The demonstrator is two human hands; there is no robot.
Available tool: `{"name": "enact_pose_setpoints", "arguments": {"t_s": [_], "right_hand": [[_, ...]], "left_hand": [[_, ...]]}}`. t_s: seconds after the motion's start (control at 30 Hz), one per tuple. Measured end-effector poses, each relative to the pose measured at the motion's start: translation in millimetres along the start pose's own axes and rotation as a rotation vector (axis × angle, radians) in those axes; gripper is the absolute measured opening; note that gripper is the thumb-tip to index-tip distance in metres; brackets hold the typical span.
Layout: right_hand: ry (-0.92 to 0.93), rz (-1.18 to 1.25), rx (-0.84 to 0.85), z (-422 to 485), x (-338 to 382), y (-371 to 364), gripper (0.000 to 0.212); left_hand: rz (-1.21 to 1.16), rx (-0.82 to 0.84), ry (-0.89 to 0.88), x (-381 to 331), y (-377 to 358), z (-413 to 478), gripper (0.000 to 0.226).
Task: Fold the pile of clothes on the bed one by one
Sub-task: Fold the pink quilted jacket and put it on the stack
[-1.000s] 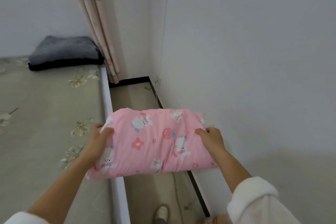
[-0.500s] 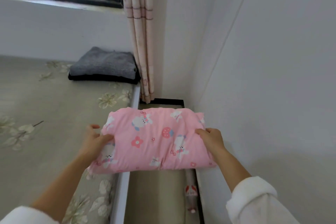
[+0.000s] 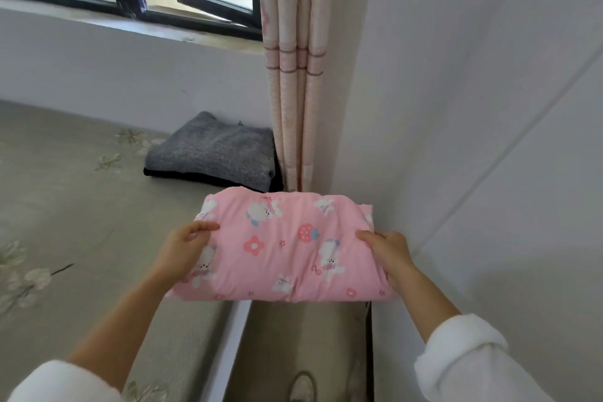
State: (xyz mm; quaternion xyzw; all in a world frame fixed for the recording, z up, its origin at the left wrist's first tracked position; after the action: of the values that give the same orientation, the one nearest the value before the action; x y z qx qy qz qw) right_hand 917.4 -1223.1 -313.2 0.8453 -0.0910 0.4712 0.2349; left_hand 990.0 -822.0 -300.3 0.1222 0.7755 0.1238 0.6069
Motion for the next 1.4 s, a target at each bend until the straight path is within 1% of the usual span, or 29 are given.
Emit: {"name": "enact_pose_setpoints", "arguments": {"t_s": [0.07, 0.1, 0.13, 0.2, 0.3, 0.5, 0.6, 0.67, 0.87, 1.0, 1.07, 1.13, 1.17, 1.23, 1.27, 1.3, 1.33, 1.37, 1.4], "right_hand": [[-0.015, 0.005, 0.011, 38.5, 20.4, -1.1, 0.025], [-0.021, 0.003, 0.025, 56.6, 32.3, -4.8, 0.026], [-0.023, -0.004, 0.039, 74.0, 45.0, -10.7, 0.027], [-0.021, -0.023, 0.072, 104.0, 70.5, -30.2, 0.027], [-0.030, -0.046, 0.169, 138.2, 101.2, -76.5, 0.025], [-0.057, -0.040, 0.308, 202.9, 149.9, -184.3, 0.028], [-0.064, -0.028, 0.328, 230.2, 169.0, -239.1, 0.017], [-0.079, -0.031, 0.328, 250.4, 182.4, -271.7, 0.012], [-0.092, -0.016, 0.241, 317.1, 219.8, -346.3, 0.017], [-0.100, -0.089, 0.175, 350.6, 225.5, -373.8, 0.031], [-0.077, -0.107, 0.146, 364.6, 226.7, -385.5, 0.033], [-0.037, -0.148, 0.101, 376.3, 225.4, -390.7, 0.030], [-0.033, -0.196, 0.087, 380.6, 222.3, -393.2, 0.031], [-0.044, -0.343, 0.080, 387.9, 213.2, -400.4, 0.041], [-0.031, -0.431, 0.067, 389.6, 211.1, -403.6, 0.051], [0.029, -0.531, 0.037, 389.4, 215.0, -406.9, 0.060], [0.162, -0.636, 0.004, 385.6, 227.5, -413.0, 0.065], [0.345, -0.729, 0.002, 378.5, 243.2, -425.4, 0.067], [0.532, -0.793, 0.058, 370.1, 254.6, -443.8, 0.067]], "left_hand": [[0.011, 0.040, 0.019, -11.6, -13.8, 27.1, 0.020], [0.009, 0.047, 0.024, -17.7, -18.1, 40.0, 0.025], [0.001, 0.042, 0.031, -23.3, -19.8, 52.6, 0.030], [-0.024, -0.004, 0.057, -29.4, -15.2, 79.0, 0.032], [-0.011, -0.070, 0.096, -31.8, 6.1, 124.2, 0.036], [0.109, -0.120, 0.139, -41.0, 65.3, 234.6, 0.039], [0.222, -0.152, 0.106, -47.4, 98.2, 298.9, 0.039], [0.306, -0.164, 0.075, -55.6, 116.5, 343.4, 0.040], [0.467, -0.177, 0.017, -79.3, 146.1, 471.9, 0.037], [0.464, -0.134, -0.034, -80.8, 145.9, 539.0, 0.031], [0.460, -0.145, -0.047, -73.6, 145.4, 569.1, 0.031], [0.508, -0.142, -0.020, -54.5, 138.5, 593.1, 0.031], [0.566, -0.119, 0.026, -38.0, 131.6, 602.8, 0.034], [0.761, -0.030, 0.190, 2.1, 116.3, 612.1, 0.047], [0.852, -0.028, 0.255, 14.2, 112.9, 610.8, 0.051], [0.903, -0.071, 0.270, 18.0, 111.3, 608.4, 0.052], [0.906, -0.146, 0.224, 13.7, 108.9, 604.6, 0.049], [0.867, -0.219, 0.133, 6.0, 103.7, 599.8, 0.045], [0.814, -0.252, 0.040, -1.3, 94.4, 593.4, 0.044]]}}
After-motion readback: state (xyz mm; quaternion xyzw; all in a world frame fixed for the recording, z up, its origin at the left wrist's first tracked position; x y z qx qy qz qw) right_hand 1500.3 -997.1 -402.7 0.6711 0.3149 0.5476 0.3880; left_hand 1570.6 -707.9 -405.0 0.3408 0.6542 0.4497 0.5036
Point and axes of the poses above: each hand's wrist, its own z-axis towards the middle knuckle, its own y-axis out of the back of the hand, x = y × z, the point moved 10 cm from there along z, towards the middle knuckle, and after that the axes turned 1 degree about z, right-handed, at the moved point
